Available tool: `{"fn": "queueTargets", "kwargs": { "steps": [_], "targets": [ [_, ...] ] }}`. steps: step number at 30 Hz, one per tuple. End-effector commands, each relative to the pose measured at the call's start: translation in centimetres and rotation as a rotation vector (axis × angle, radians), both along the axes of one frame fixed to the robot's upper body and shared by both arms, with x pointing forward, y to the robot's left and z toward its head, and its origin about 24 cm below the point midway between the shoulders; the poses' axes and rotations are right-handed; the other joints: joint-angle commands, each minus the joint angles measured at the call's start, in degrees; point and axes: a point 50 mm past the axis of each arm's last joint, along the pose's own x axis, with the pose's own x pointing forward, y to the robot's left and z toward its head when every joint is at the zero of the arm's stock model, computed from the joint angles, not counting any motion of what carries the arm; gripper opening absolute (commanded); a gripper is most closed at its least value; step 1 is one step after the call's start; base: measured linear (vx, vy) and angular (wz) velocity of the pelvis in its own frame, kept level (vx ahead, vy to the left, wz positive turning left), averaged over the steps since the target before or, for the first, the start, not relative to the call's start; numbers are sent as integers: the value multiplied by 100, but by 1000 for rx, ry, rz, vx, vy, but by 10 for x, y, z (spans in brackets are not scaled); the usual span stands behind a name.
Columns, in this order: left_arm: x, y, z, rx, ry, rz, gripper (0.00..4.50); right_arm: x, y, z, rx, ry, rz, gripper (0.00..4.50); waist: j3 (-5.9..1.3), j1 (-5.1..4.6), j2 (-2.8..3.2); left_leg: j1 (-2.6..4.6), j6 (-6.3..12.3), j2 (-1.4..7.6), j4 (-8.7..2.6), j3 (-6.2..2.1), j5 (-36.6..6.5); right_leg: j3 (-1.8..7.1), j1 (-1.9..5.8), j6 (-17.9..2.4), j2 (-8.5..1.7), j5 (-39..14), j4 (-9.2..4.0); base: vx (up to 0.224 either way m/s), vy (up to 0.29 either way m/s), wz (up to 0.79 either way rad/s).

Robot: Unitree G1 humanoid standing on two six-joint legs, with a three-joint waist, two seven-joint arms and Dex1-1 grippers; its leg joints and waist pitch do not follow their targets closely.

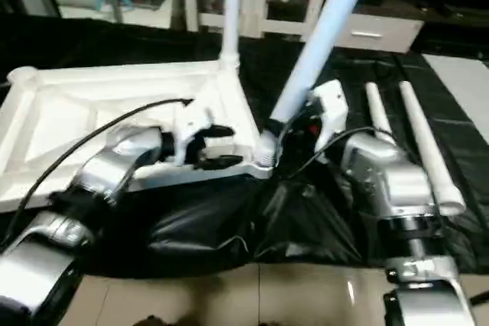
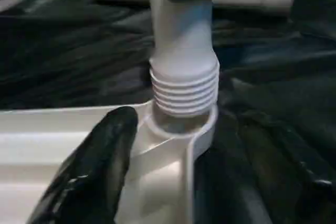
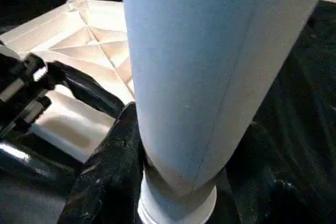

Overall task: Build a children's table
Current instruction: Insert table leg to table base

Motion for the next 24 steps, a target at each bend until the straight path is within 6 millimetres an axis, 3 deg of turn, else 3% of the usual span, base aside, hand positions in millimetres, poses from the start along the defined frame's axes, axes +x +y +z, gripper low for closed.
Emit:
{"fn": "queueTargets", "kwargs": {
  "steps": [1,3,5,6,7,10,12,16,24],
  "targets": [
    [1,3,-8,53,20,14,382,0,-4,4,-1,-7,2,178,-493,33,-17,-9,218,157,-389,-81,-727,277,496,-1064,-292,-1151,-381,0,0,0],
    [2,10,-13,79,61,38,402,0,-1,4,14,-5,4,178,-505,-16,-69,-2,289,156,-376,-68,-644,273,473,-1069,-266,-1096,-390,0,0,0],
    [5,19,-16,94,110,63,411,0,4,6,27,-10,21,178,-508,-12,0,18,327,159,-368,-66,-576,275,451,-1148,-260,-1012,-372,0,0,0],
    [6,24,-19,105,130,81,411,1,5,5,20,-11,20,178,-509,-19,-6,26,340,157,-365,-61,-573,275,442,-1163,-250,-978,-378,0,0,0],
    [6,27,-21,118,135,104,411,2,5,3,10,-11,12,178,-518,-22,61,48,334,163,-363,-64,-562,274,431,-1234,-234,-794,-368,0,0,0],
    [8,34,-26,166,138,152,396,3,5,3,8,-8,1,178,-520,-15,67,52,331,169,-368,-76,-615,271,456,-1384,-241,-576,-332,0,0,0],
    [8,33,-29,184,172,166,385,3,5,3,13,-1,13,178,-514,1,36,57,321,180,-368,-69,-678,274,460,-1442,-261,-681,-335,0,0,0],
    [9,29,-30,169,211,188,354,3,6,3,-4,5,37,178,-500,13,-11,37,334,166,-366,-63,-694,272,462,-1354,-261,-909,-359,0,0,0],
    [7,23,-31,170,216,145,290,7,16,4,-38,-13,73,178,-490,15,-12,25,395,167,-363,-70,-599,271,457,-1301,-268,-952,-368,0,0,0]
  ]
}}
